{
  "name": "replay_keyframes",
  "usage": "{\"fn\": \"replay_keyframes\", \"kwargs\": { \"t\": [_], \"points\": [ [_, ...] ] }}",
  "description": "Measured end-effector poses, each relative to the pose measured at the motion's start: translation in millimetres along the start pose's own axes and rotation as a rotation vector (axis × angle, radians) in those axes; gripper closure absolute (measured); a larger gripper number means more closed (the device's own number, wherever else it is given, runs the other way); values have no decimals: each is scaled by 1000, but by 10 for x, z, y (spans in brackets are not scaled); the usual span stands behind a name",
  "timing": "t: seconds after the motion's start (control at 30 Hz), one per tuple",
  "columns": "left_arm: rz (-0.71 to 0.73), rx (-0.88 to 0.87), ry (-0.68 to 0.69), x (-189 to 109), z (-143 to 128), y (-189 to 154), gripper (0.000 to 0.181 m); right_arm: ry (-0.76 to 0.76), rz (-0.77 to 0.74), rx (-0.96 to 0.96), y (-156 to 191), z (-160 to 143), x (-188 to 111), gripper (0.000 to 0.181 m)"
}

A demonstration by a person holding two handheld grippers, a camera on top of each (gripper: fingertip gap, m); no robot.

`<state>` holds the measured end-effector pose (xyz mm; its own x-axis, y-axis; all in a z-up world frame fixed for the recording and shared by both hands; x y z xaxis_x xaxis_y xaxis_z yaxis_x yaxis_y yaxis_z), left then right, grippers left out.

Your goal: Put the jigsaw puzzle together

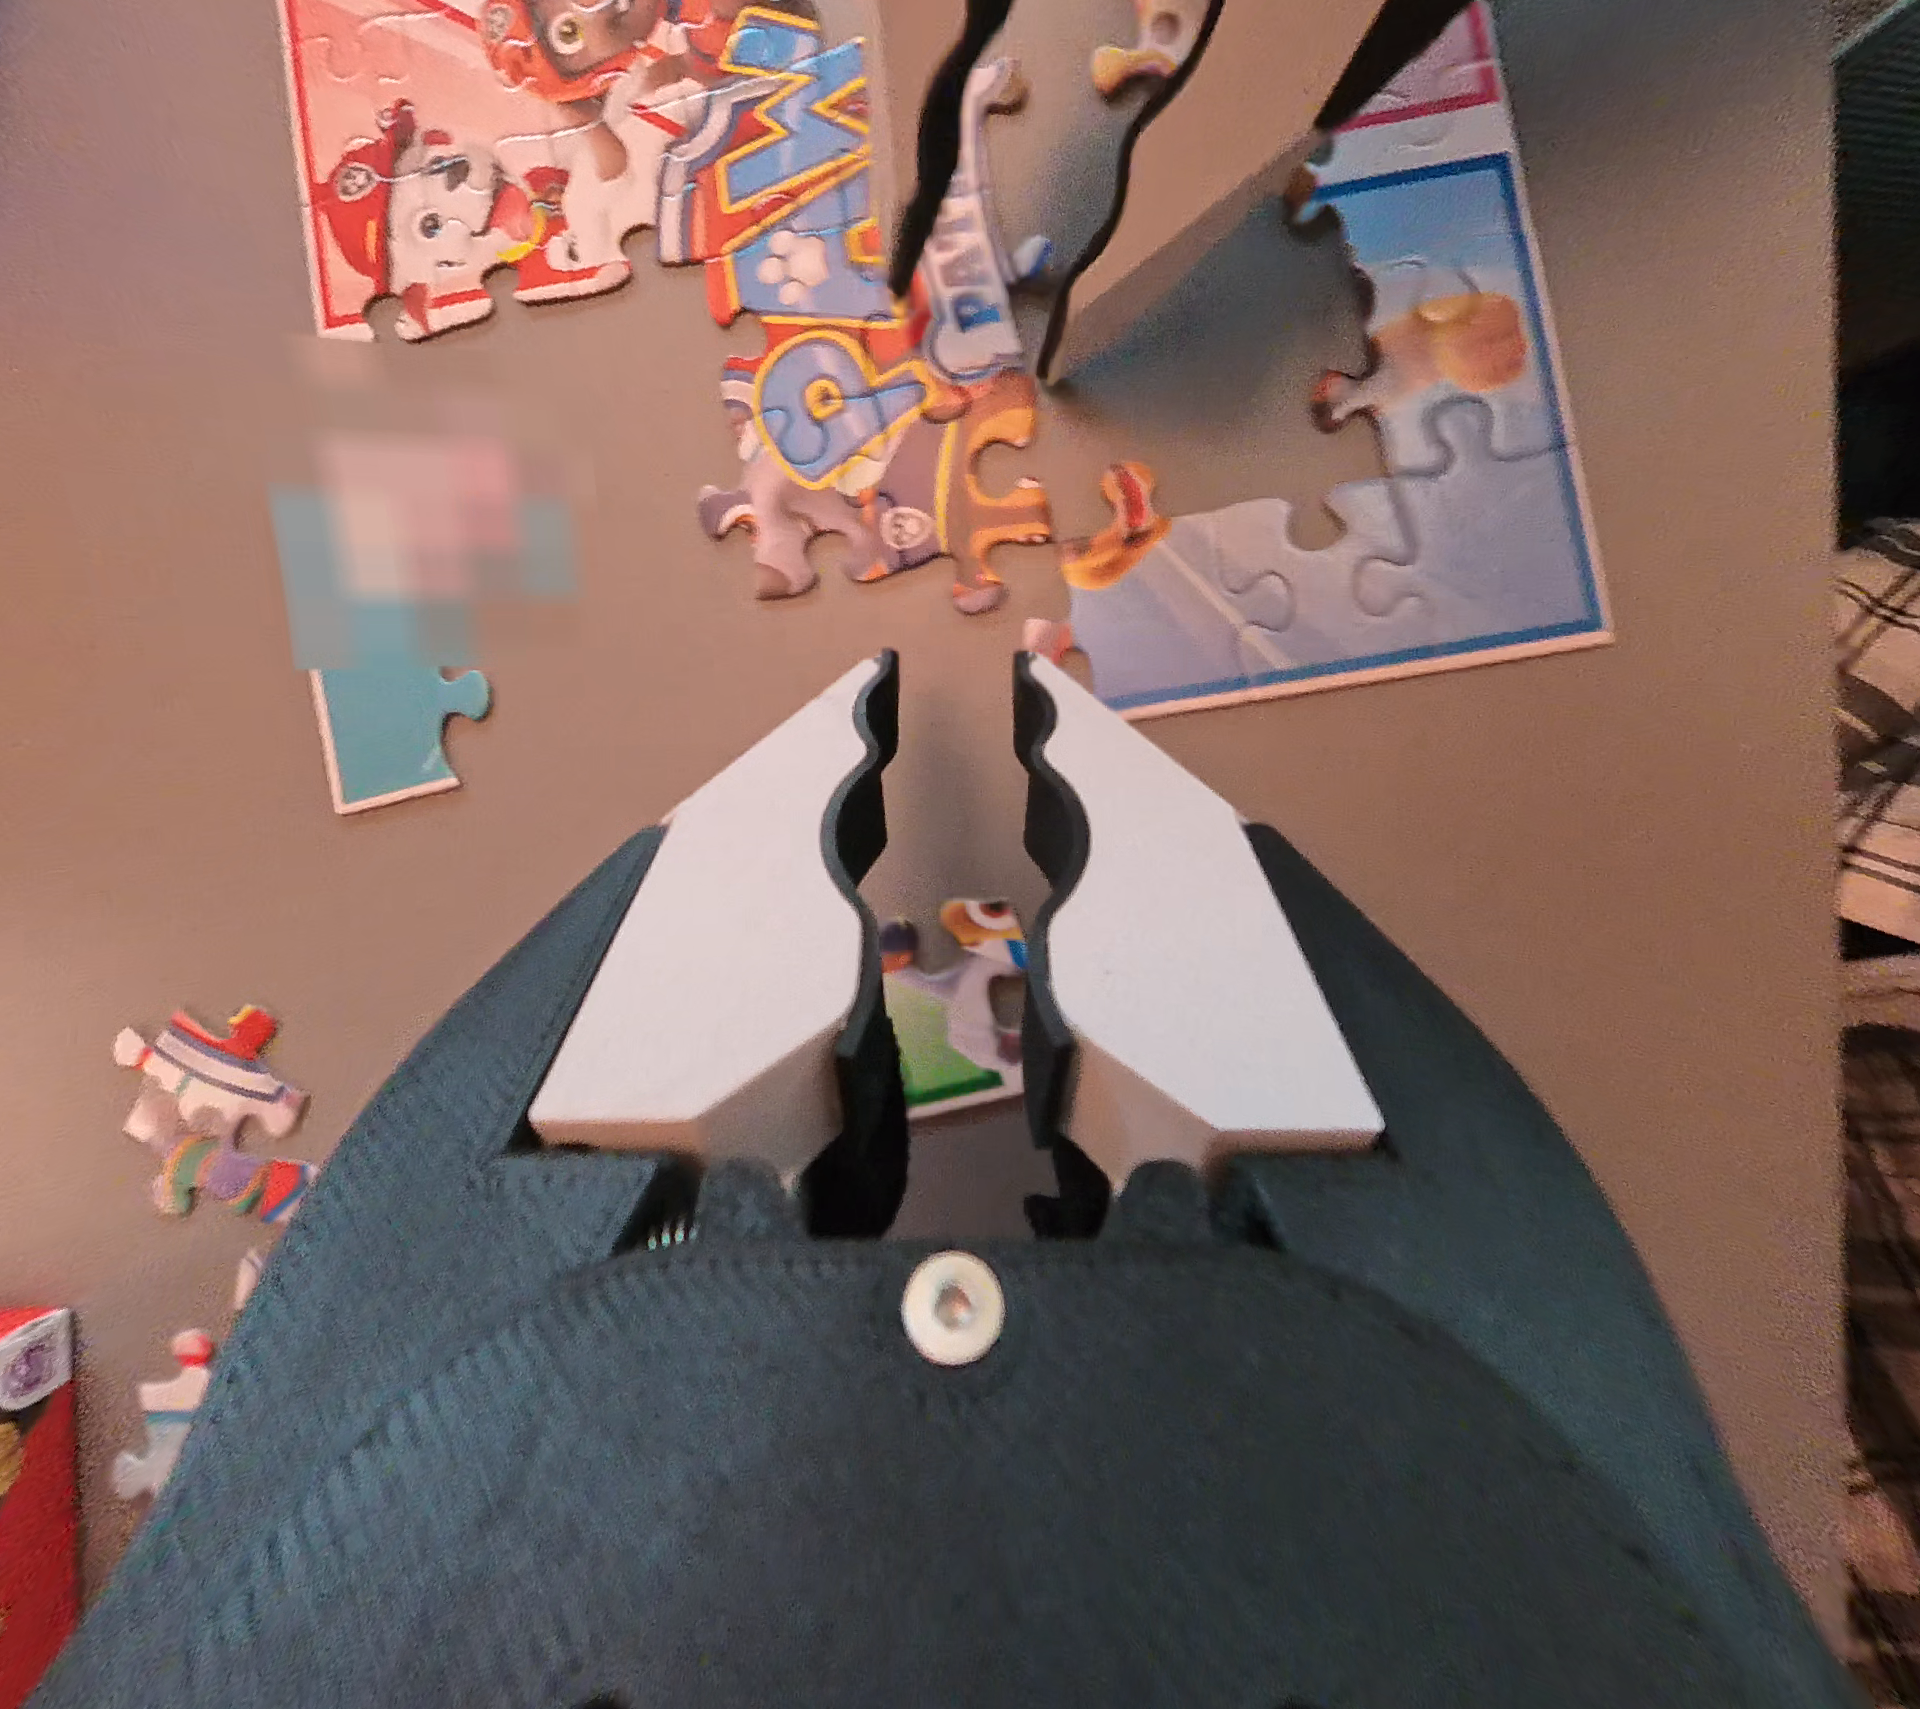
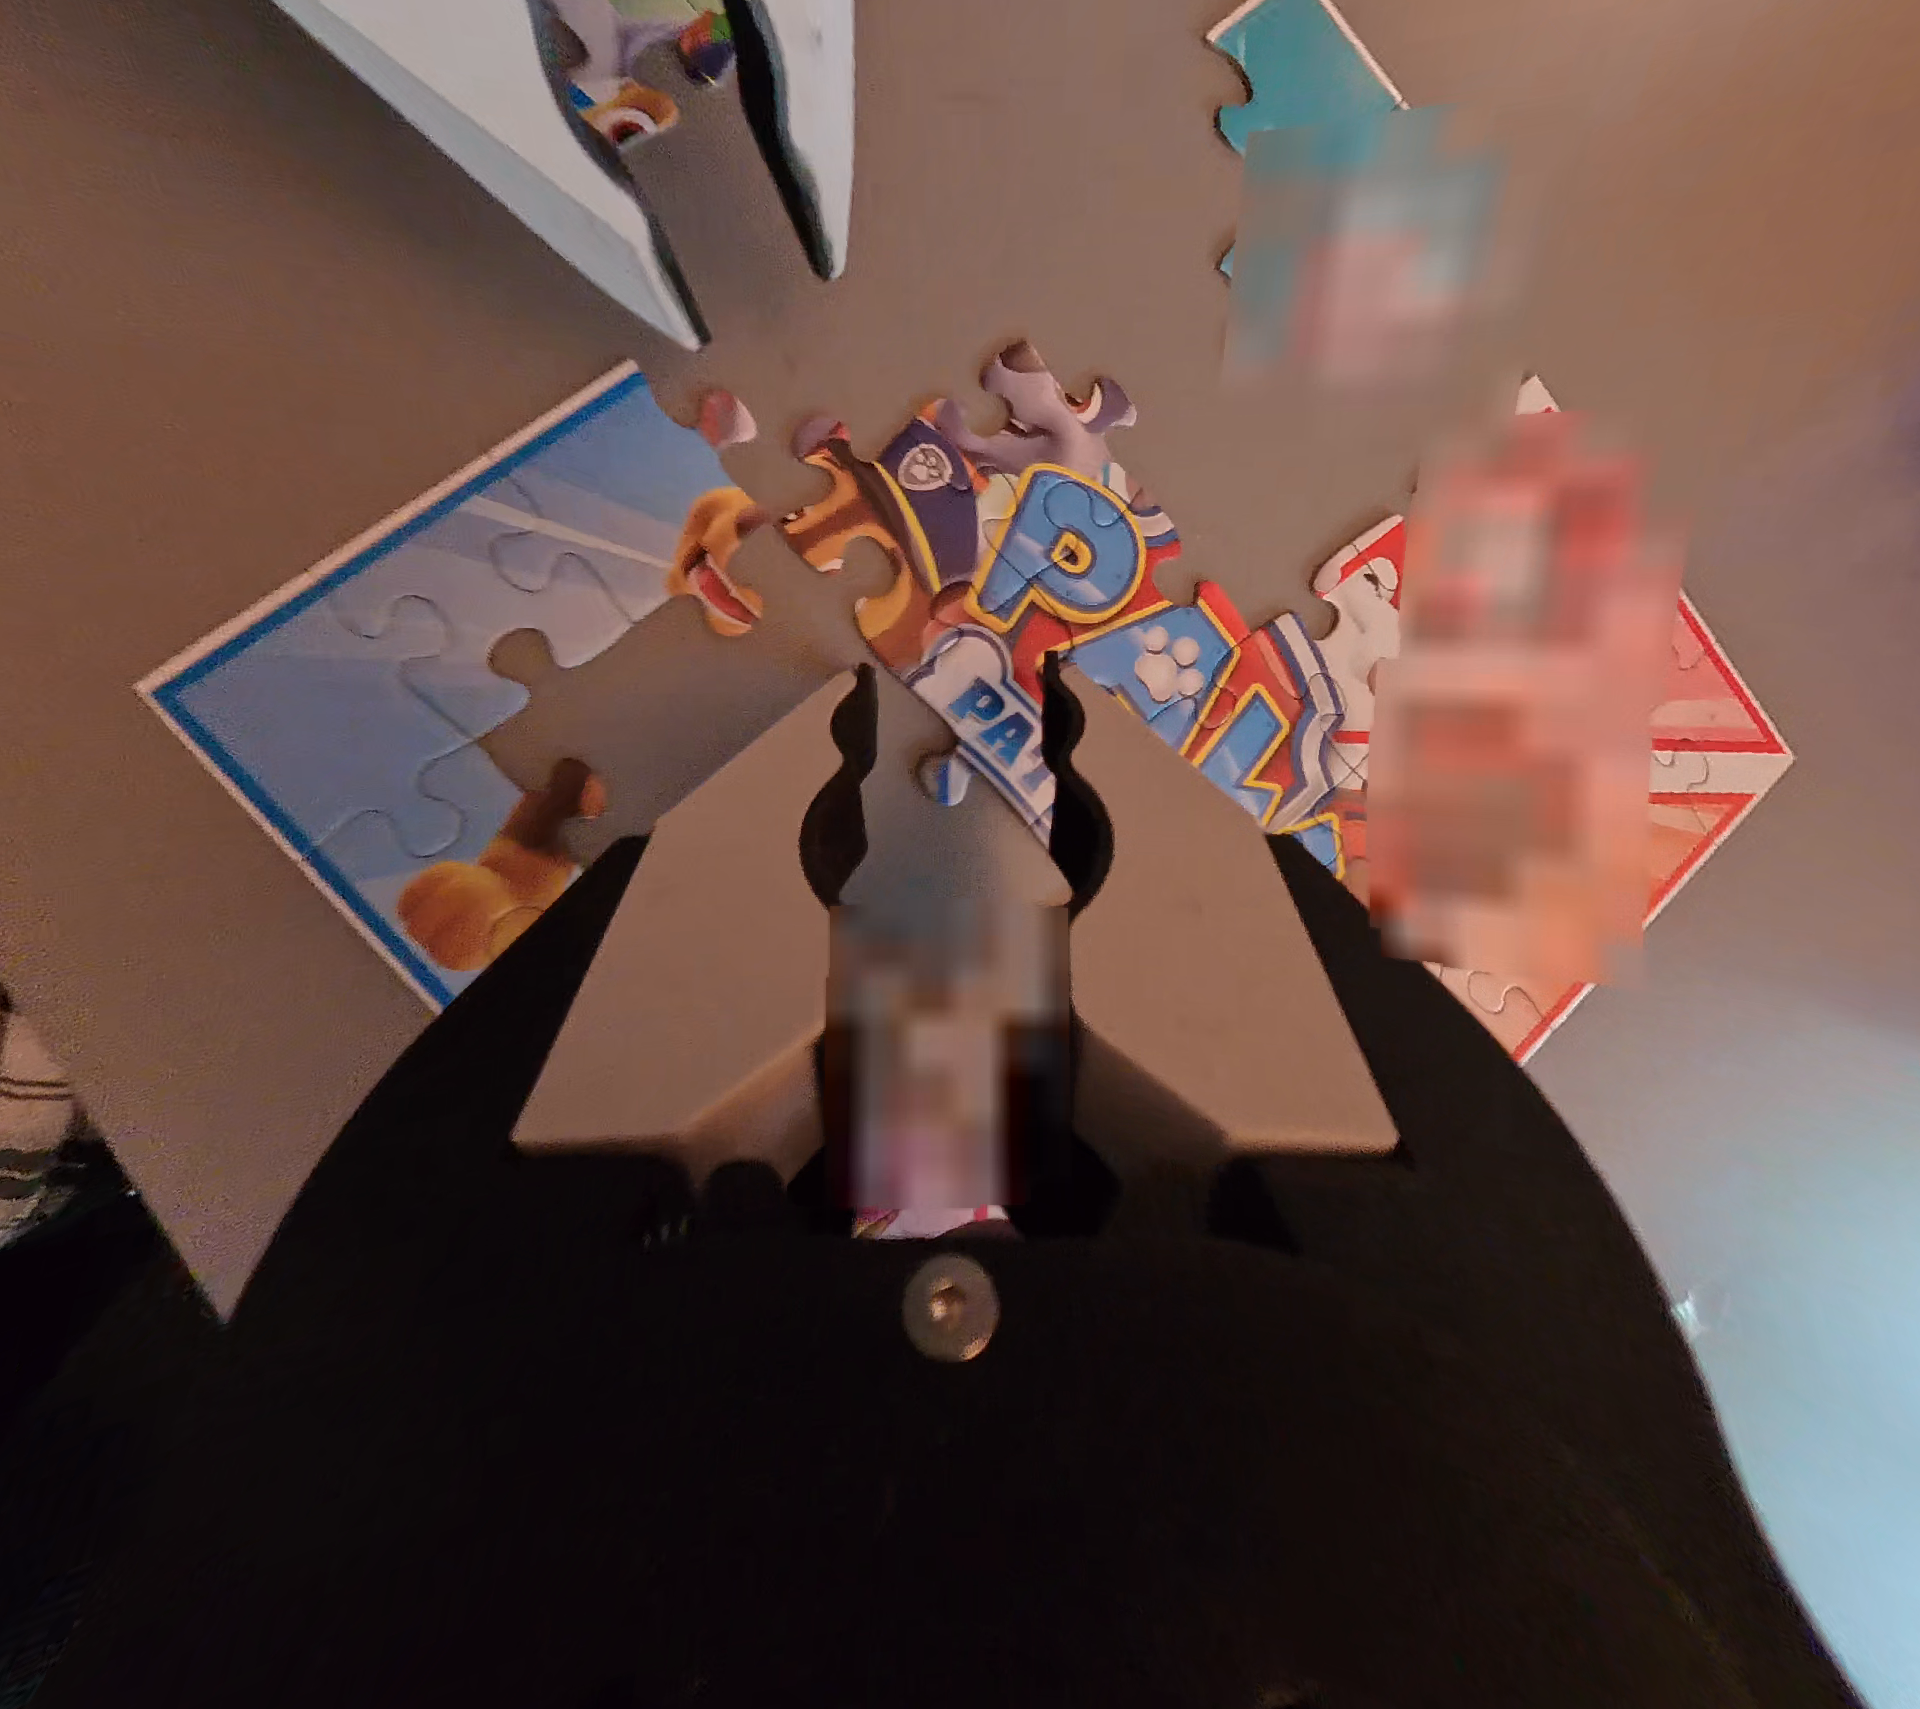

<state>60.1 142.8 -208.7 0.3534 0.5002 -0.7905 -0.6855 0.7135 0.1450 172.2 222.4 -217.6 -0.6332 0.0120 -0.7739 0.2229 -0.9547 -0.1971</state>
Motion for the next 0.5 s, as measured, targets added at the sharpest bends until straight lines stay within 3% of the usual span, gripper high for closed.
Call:
{"fn": "replay_keyframes", "kwargs": {
  "t": [0.13,0.27,0.5],
  "points": [
    [-1,0,13,114,49,137,158,2,73,40,-82,-8,43,160],
    [-13,13,36,211,92,197,154,-38,66,78,-182,-61,-126,157],
    [-48,3,28,260,119,188,156,7,-38,176,-460,-464,-435,149]
  ]
}}
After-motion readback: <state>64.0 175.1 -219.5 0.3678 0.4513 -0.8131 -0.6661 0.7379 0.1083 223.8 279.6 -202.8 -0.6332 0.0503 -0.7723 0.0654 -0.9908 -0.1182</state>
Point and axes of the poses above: each gripper's, where its closed fingertips meet, x out along the fingers, z out of its top, y = z × x across the jaws, the point moved 7 cm from there along -x, back along the fingers, and after that the axes turned 2 degrees about -y, right-handed, at the moved point
